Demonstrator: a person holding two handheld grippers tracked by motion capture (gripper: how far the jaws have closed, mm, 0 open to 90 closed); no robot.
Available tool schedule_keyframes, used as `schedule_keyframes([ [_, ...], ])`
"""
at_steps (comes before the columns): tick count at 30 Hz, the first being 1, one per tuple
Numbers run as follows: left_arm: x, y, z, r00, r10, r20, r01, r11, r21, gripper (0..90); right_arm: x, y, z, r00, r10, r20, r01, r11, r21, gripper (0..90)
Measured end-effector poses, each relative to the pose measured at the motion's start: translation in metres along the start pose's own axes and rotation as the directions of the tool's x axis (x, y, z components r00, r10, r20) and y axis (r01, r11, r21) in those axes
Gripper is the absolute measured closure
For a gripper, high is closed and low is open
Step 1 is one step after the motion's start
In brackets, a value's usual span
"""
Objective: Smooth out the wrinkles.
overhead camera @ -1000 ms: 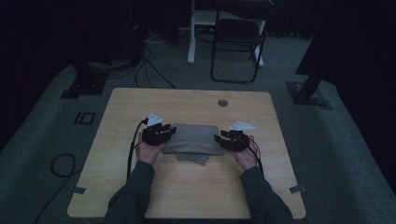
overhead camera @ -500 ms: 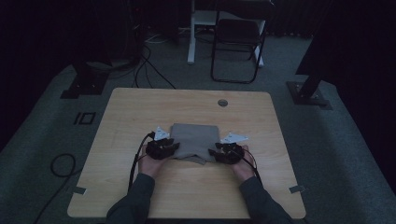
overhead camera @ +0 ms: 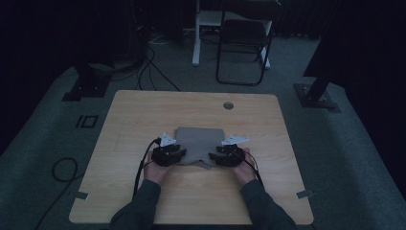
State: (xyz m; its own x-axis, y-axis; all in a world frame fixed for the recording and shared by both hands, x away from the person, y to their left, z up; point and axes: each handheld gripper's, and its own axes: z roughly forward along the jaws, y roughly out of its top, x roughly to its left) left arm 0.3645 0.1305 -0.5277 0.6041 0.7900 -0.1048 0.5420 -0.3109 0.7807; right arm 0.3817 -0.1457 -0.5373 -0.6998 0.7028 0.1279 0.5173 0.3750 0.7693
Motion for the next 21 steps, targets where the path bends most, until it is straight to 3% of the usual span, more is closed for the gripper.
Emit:
schedule_keyframes([
  [11,-0.011,-0.017,0.003,0.9995,0.023,0.02,-0.024,0.9991,0.035,60.4,-0.003,-0.015,0.002,0.9999,0.015,-0.007,-0.015,0.999,0.051,47.4],
  [14,-0.013,-0.021,0.002,0.9992,0.027,0.029,-0.029,0.9985,0.047,60.3,-0.001,-0.017,0.0,0.9993,-0.036,0.012,0.035,0.997,0.065,47.5],
  [16,-0.016,-0.025,0.003,0.9981,0.06,0.011,-0.061,0.9937,0.094,59.9,0.003,-0.018,-0.002,0.995,-0.09,0.042,0.087,0.993,0.081,47.6],
  [17,-0.017,-0.029,0.002,0.9971,0.076,0.005,-0.076,0.9934,0.086,59.8,0.005,-0.019,-0.003,0.9925,-0.109,0.055,0.104,0.991,0.089,47.6],
  [21,-0.015,-0.031,-0.002,0.9958,0.091,-0.005,-0.09,0.9917,0.091,60.0,0.006,-0.02,-0.005,0.99,-0.126,0.063,0.119,0.988,0.098,47.6],
])
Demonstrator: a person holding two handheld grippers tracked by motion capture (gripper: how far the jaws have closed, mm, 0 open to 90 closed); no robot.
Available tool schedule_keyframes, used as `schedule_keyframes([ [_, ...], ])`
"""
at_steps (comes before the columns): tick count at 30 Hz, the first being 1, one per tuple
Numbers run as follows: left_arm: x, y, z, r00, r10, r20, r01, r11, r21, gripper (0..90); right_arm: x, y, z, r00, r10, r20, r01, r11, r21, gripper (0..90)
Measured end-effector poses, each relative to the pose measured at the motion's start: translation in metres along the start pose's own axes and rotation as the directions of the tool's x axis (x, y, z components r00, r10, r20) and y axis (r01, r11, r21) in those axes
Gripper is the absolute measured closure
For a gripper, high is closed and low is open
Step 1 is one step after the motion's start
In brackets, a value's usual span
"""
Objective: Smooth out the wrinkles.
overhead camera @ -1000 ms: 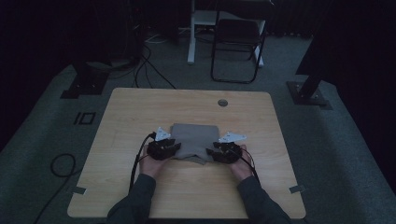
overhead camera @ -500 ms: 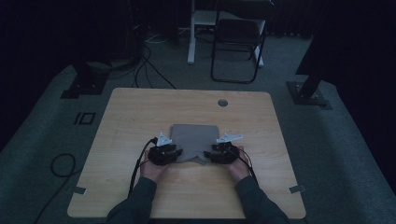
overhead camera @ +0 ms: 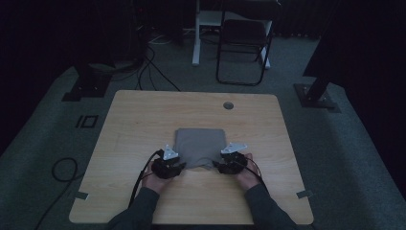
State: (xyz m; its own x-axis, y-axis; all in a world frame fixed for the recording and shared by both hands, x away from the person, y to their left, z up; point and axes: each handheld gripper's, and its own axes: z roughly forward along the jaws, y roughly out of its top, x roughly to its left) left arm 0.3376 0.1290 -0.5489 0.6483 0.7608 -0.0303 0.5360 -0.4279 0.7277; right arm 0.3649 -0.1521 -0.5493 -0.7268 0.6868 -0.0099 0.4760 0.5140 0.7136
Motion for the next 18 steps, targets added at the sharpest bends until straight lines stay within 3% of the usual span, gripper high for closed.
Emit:
schedule_keyframes([
  [5,0.003,0.0,0.0,0.9999,-0.013,-0.004,0.013,0.9999,-0.004,60.4,-0.006,0.001,0.002,0.9997,-0.025,0.006,0.025,1.0,-0.012,47.4],
  [11,0.008,0.003,0.004,0.9993,-0.031,-0.023,0.03,0.9995,-0.013,60.7,-0.021,0.006,0.011,0.9999,0.0,0.013,0.0,0.999,-0.04,47.3],
  [18,0.021,0.005,0.007,0.9964,-0.05,-0.069,0.049,0.9987,-0.016,60.2,-0.026,0.012,0.021,0.9989,0.031,0.035,-0.029,0.998,-0.06,47.2],
])
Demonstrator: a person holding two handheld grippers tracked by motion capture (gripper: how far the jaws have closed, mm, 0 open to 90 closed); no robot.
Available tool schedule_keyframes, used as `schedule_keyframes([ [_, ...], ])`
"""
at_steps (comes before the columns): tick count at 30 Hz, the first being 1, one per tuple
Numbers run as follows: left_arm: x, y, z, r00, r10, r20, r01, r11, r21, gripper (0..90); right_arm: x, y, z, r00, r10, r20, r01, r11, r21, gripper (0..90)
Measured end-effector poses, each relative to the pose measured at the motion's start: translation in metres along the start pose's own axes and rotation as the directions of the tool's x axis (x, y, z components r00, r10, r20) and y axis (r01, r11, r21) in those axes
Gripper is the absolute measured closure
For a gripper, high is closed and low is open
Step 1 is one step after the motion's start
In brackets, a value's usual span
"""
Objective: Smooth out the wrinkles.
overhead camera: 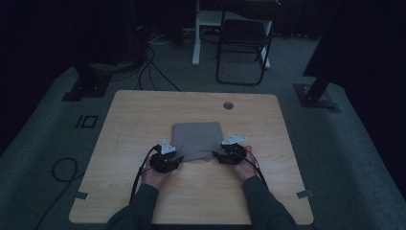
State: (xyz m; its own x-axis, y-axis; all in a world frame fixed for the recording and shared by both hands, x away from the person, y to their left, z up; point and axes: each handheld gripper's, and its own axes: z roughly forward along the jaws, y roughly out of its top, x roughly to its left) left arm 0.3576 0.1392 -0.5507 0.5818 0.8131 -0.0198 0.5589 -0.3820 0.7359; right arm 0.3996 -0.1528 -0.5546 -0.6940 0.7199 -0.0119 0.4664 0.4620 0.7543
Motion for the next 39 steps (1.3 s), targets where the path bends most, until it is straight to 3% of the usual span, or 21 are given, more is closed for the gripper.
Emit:
schedule_keyframes([
  [2,0.006,-0.003,-0.001,0.9996,-0.027,-0.004,0.027,0.9996,0.002,59.9,0.001,0.0,0.0,1.0,0.003,0.003,-0.003,1.0,0.0,47.1],
  [6,0.01,-0.007,-0.007,0.9996,-0.026,-0.012,0.027,0.9996,0.005,60.3,-0.001,-0.003,-0.005,0.9999,0.012,-0.001,-0.012,1.0,0.018,47.1],
  [11,0.015,-0.012,-0.013,0.9984,-0.057,0.01,0.056,0.9982,0.019,58.8,-0.009,-0.01,-0.012,0.9993,0.038,0.005,-0.038,0.999,0.026,47.0],
  [16,0.029,-0.014,-0.029,0.9971,-0.076,0.004,0.076,0.9956,-0.055,58.2,-0.014,-0.014,-0.021,0.9986,0.052,0.007,-0.052,0.999,0.016,46.5],
  [18,0.037,-0.016,-0.033,0.9958,-0.09,-0.018,0.088,0.9942,-0.062,57.7,-0.018,-0.014,-0.028,0.9981,0.06,0.007,-0.06,0.998,-0.01,45.9],
  [22,0.055,-0.021,-0.035,0.9876,-0.144,-0.063,0.14,0.9882,-0.063,57.5,-0.029,-0.018,-0.042,0.9952,0.095,0.024,-0.094,0.995,-0.033,45.6],
  [26,0.072,-0.026,-0.035,0.973,-0.204,-0.108,0.197,0.978,-0.069,57.5,-0.04,-0.027,-0.046,0.9915,0.116,0.059,-0.115,0.993,-0.027,45.4],
  [34,0.092,-0.033,-0.034,0.9472,-0.268,-0.176,0.261,0.9632,-0.065,57.5,-0.056,-0.037,-0.049,0.9823,0.155,0.105,-0.154,0.988,-0.026,44.9],
  [39,0.093,-0.033,-0.032,0.9463,-0.27,-0.178,0.262,0.9628,-0.065,57.1,-0.061,-0.04,-0.049,0.9787,0.166,0.12,-0.164,0.986,-0.027,44.9],
])
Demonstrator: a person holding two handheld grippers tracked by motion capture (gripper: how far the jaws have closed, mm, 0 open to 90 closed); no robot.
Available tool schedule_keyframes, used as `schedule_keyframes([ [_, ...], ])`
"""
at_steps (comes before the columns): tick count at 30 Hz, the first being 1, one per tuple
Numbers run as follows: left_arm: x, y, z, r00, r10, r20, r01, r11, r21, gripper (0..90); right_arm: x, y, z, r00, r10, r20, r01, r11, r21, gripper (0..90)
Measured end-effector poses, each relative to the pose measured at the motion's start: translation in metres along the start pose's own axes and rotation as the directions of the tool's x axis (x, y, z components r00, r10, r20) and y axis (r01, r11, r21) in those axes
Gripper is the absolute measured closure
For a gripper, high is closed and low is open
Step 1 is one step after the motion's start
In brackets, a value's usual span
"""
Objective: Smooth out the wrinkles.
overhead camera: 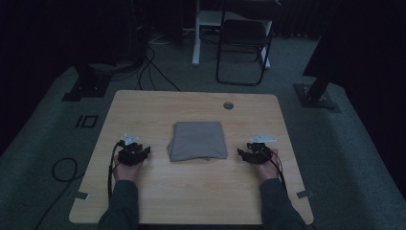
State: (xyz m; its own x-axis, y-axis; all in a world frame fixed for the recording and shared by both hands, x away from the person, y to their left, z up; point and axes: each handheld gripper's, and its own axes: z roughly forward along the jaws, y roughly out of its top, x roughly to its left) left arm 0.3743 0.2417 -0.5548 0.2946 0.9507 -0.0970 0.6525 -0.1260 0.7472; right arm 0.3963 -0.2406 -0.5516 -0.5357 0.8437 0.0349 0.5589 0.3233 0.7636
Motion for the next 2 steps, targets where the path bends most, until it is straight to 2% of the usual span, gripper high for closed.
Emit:
schedule_keyframes([
  [2,-0.0007,0.0001,0.0007,1.0,0.005,-0.003,-0.005,1.0,-0.002,56.4,-0.0012,0.0001,-0.0003,1.0,0.002,0.006,-0.002,1.0,0.001,44.9],
])
